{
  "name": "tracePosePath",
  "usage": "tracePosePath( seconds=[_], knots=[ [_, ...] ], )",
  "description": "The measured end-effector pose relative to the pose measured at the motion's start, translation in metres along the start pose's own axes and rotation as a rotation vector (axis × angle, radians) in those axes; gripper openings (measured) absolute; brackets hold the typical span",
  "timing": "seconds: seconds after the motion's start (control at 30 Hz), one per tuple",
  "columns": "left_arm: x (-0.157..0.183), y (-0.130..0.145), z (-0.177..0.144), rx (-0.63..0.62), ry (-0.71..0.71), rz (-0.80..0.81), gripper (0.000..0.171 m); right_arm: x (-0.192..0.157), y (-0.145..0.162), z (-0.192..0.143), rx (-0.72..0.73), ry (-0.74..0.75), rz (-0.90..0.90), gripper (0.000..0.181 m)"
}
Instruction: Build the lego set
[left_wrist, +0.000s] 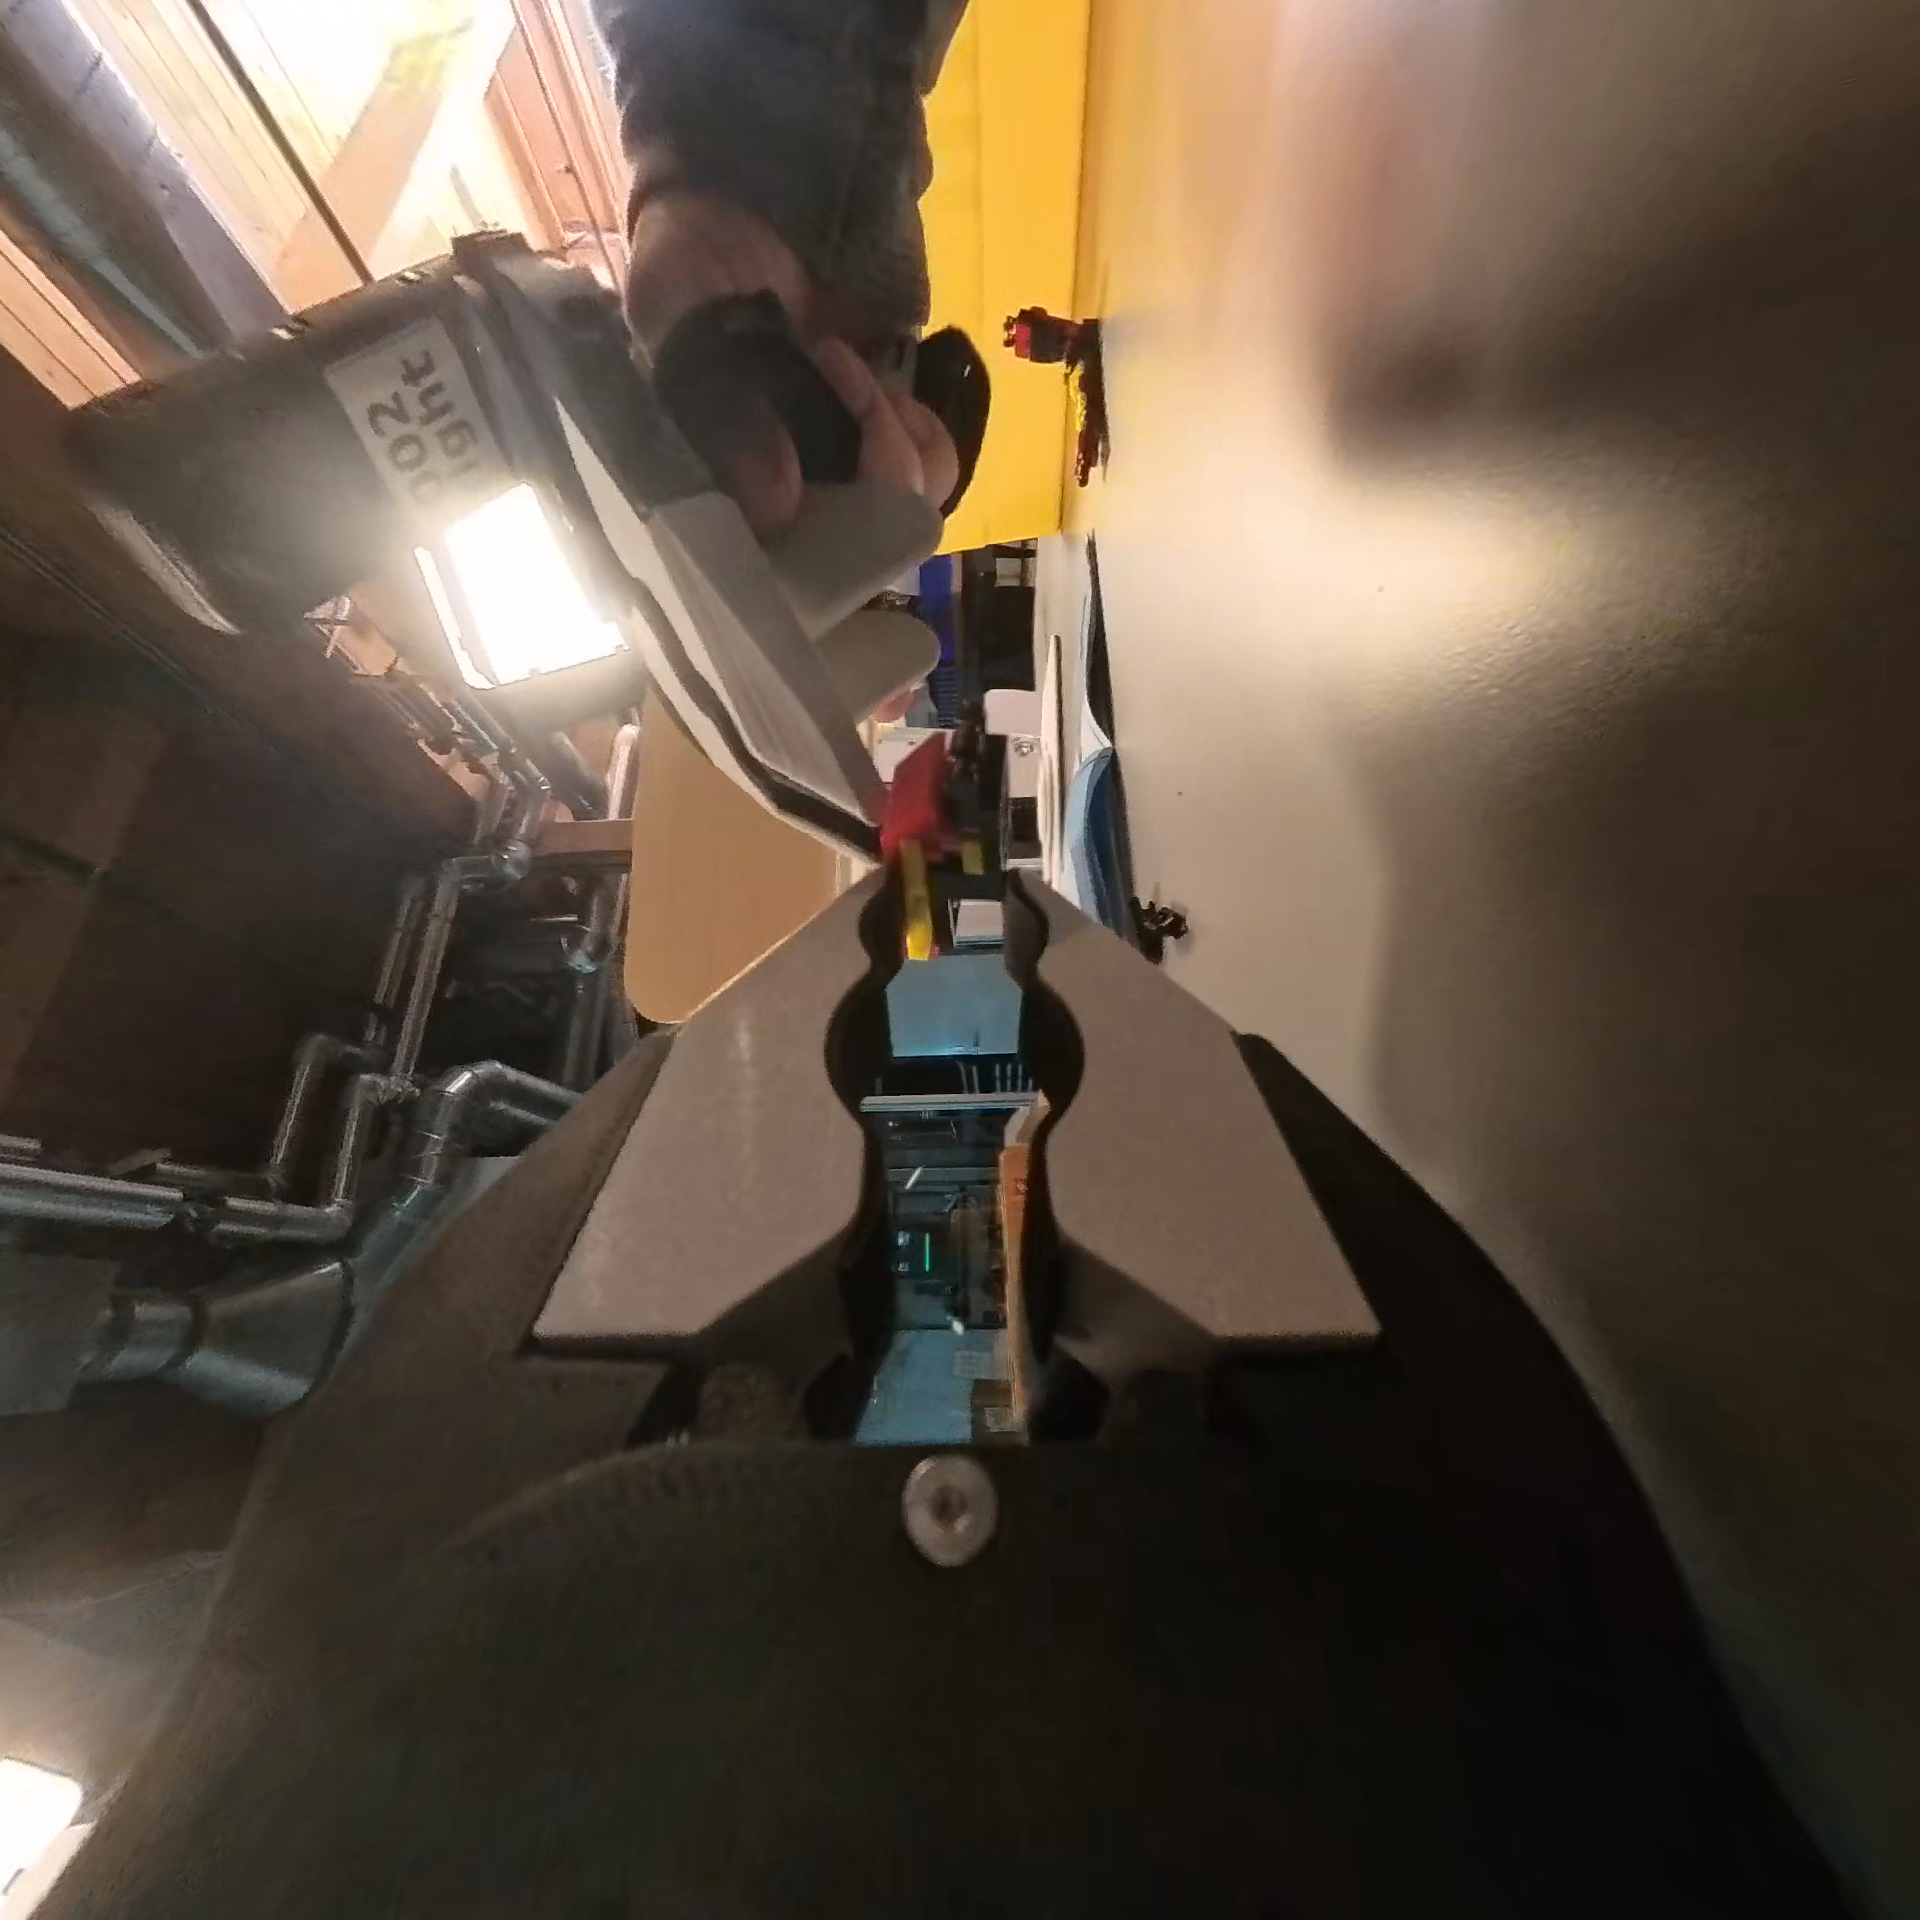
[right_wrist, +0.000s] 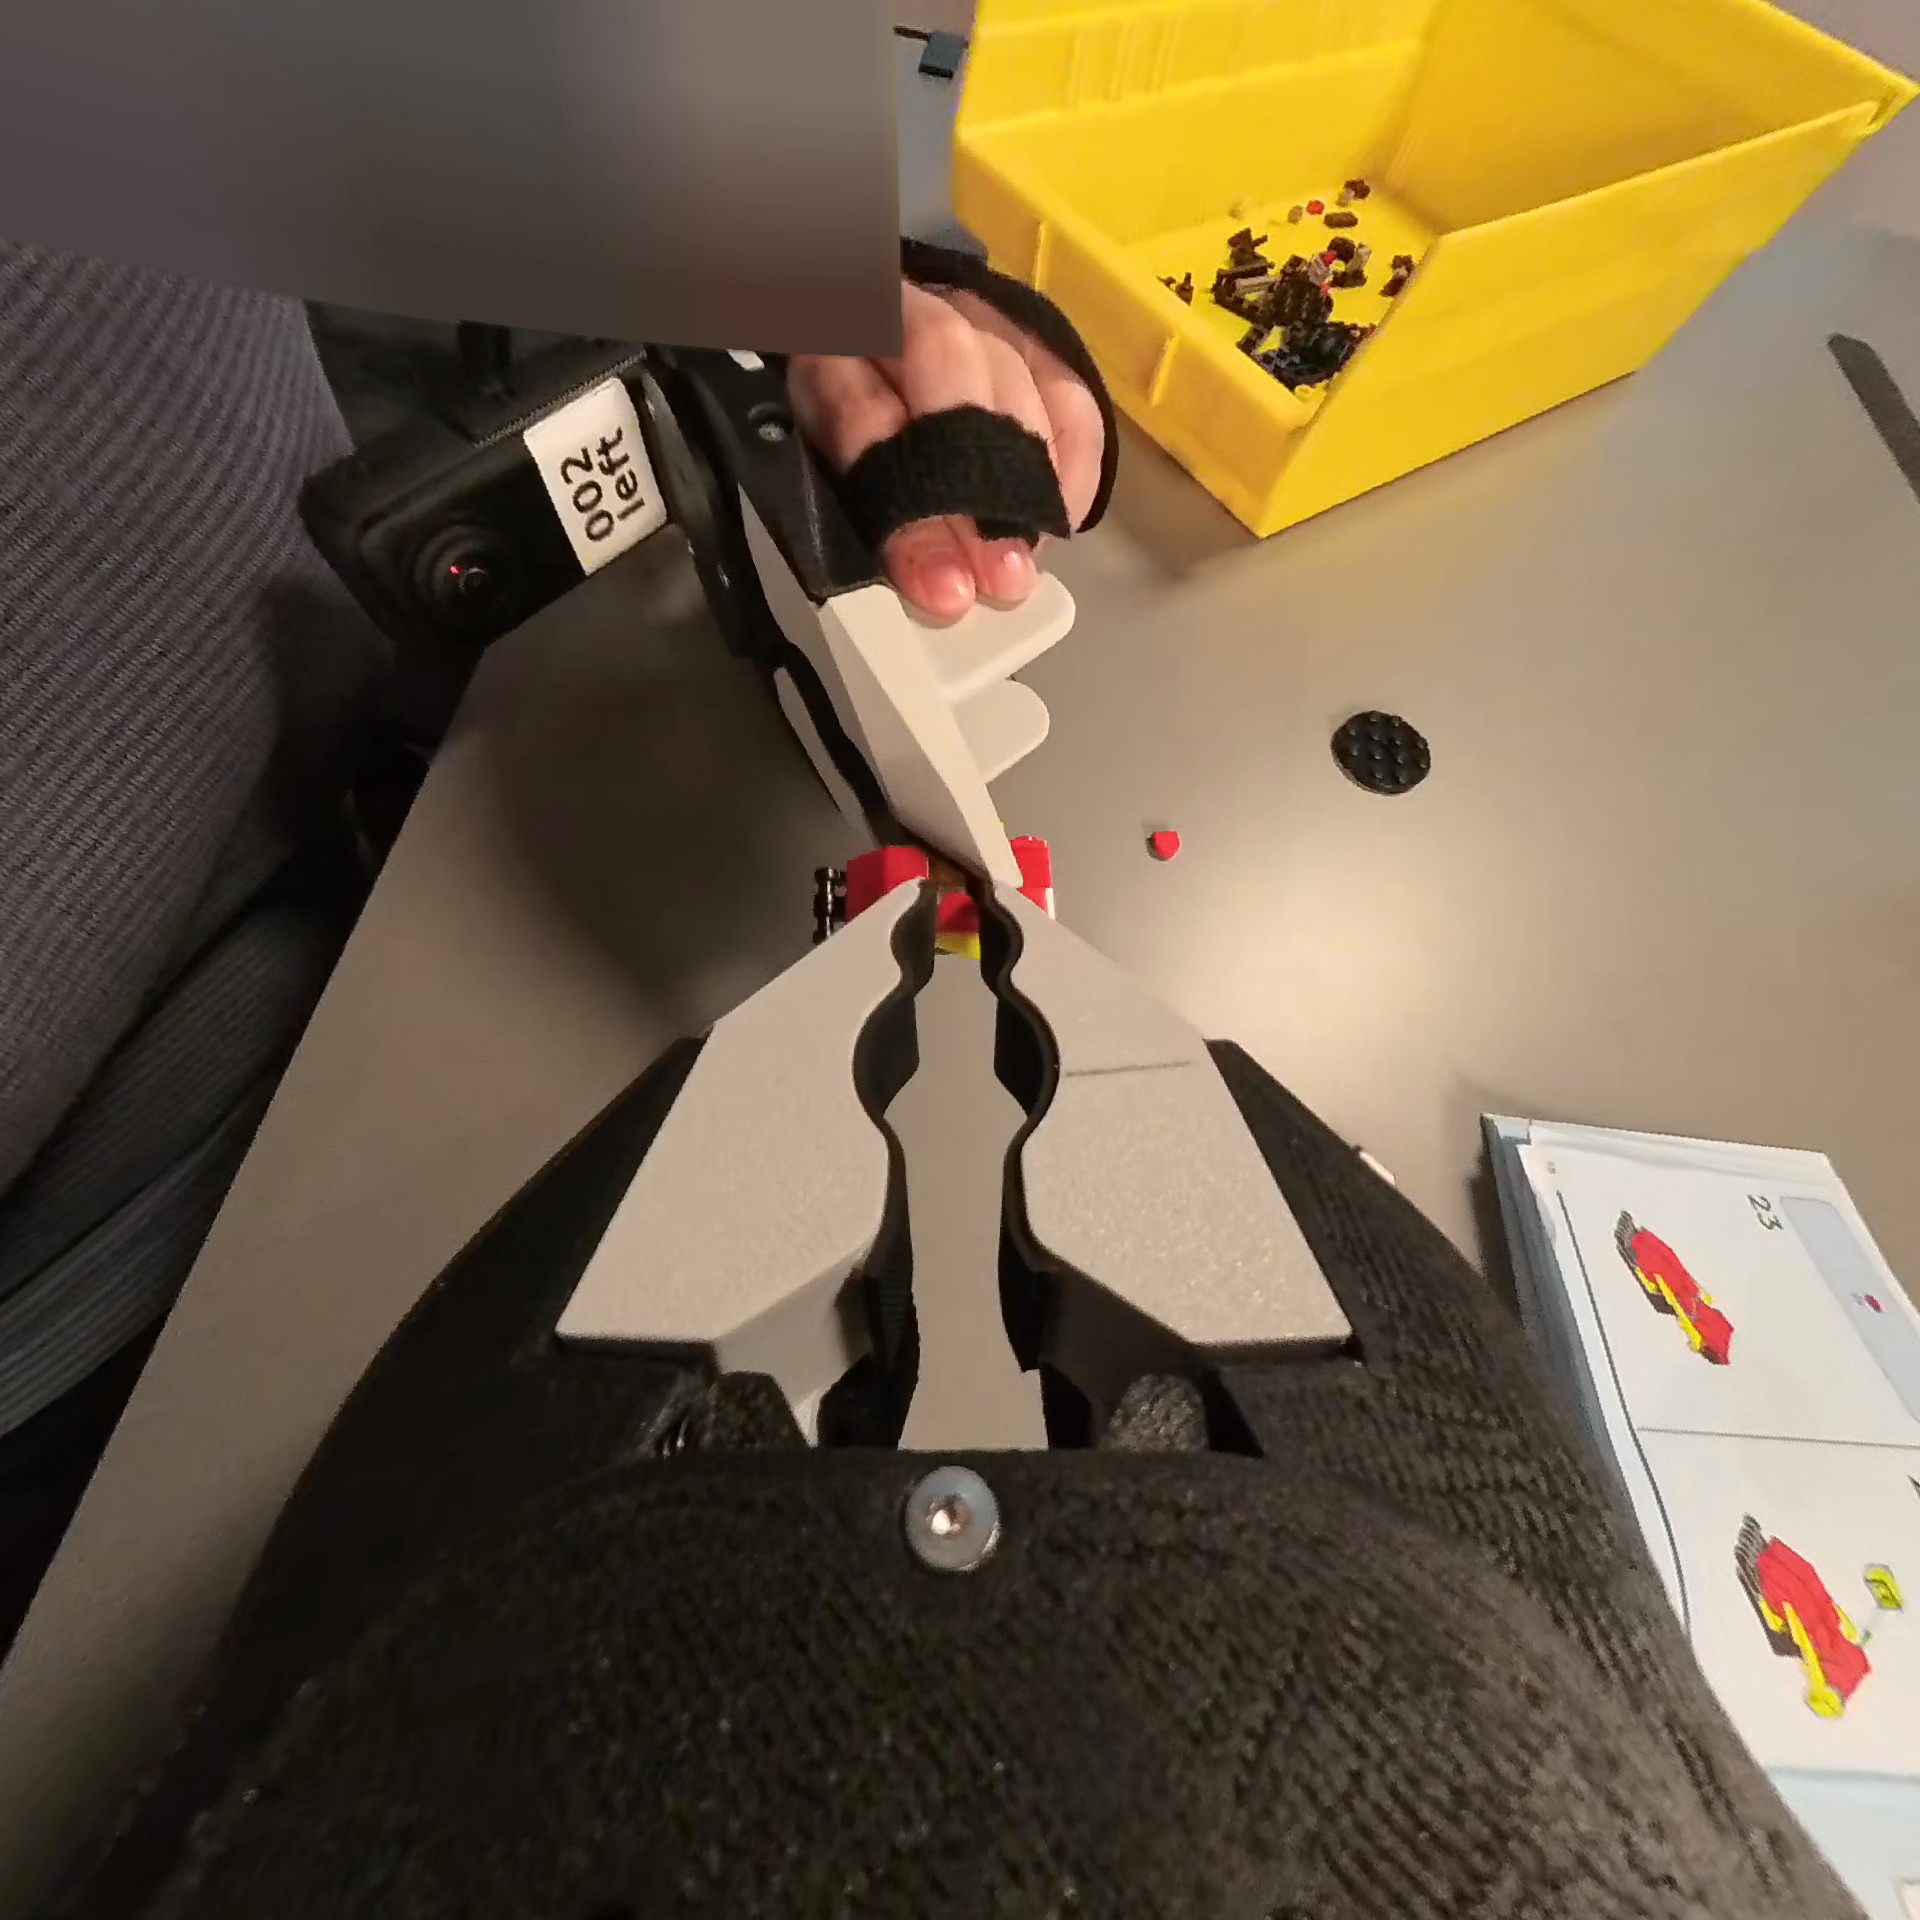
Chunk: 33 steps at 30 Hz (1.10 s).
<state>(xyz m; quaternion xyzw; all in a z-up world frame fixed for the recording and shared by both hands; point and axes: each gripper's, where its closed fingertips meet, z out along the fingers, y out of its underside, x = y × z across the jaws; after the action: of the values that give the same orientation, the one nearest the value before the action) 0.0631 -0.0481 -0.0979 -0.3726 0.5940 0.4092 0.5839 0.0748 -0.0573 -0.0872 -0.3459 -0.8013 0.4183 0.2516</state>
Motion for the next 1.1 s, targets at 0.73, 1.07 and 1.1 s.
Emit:
tracePosePath(
  seconds=[0.73,1.07,1.1],
  knots=[
    [-0.005,0.071,-0.001,-0.205,-0.025,-0.025,0.018,0.003,0.046,0.018,-0.027,0.064,0.116,0.022],
    [-0.023,0.102,-0.003,-0.252,-0.117,-0.328,0.018,0.022,0.026,0.068,-0.055,0.177,0.063,0.017],
    [-0.024,0.108,-0.004,-0.262,-0.125,-0.365,0.018,0.025,0.025,0.073,-0.063,0.178,0.055,0.016]
  ],
)
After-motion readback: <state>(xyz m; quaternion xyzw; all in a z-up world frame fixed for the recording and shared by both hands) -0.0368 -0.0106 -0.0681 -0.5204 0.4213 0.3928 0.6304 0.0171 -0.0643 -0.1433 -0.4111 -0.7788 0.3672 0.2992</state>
